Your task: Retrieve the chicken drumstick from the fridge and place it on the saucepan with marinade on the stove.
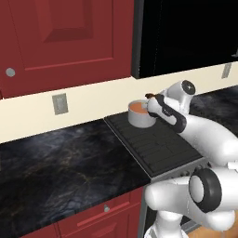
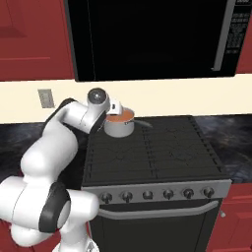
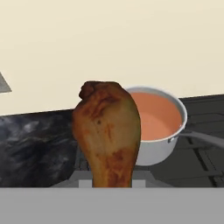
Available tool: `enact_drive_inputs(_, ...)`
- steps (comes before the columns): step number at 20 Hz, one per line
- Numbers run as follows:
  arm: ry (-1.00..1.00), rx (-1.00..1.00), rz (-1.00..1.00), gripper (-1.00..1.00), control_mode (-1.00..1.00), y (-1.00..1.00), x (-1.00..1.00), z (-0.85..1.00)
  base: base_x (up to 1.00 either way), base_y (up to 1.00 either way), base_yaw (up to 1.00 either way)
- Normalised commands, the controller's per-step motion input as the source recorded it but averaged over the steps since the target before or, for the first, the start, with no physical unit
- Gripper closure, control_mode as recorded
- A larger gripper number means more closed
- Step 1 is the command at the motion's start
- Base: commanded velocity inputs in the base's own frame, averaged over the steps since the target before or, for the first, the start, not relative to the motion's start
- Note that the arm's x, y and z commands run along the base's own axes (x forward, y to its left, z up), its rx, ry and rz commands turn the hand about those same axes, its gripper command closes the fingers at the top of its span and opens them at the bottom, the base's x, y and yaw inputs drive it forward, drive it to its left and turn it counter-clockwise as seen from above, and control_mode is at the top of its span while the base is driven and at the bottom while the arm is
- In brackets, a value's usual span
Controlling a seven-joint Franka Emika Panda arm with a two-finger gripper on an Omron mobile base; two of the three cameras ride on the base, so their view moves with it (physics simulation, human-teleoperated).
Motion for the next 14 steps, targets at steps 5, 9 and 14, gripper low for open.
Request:
enact_drive_inputs(5, 0.00, 0.00, 0.00, 1.00, -1.00, -0.13, 0.57, -0.32, 0.00, 0.00, 0.00)
enact_drive_inputs(9, 0.02, 0.00, 0.00, 1.00, -1.00, -0.07, 0.63, -0.19, 0.00, 0.00, 0.00)
enact_drive_inputs(14, 0.11, 0.00, 0.00, 1.00, -1.00, -0.07, 0.65, -0.01, 0.00, 0.00, 0.00)
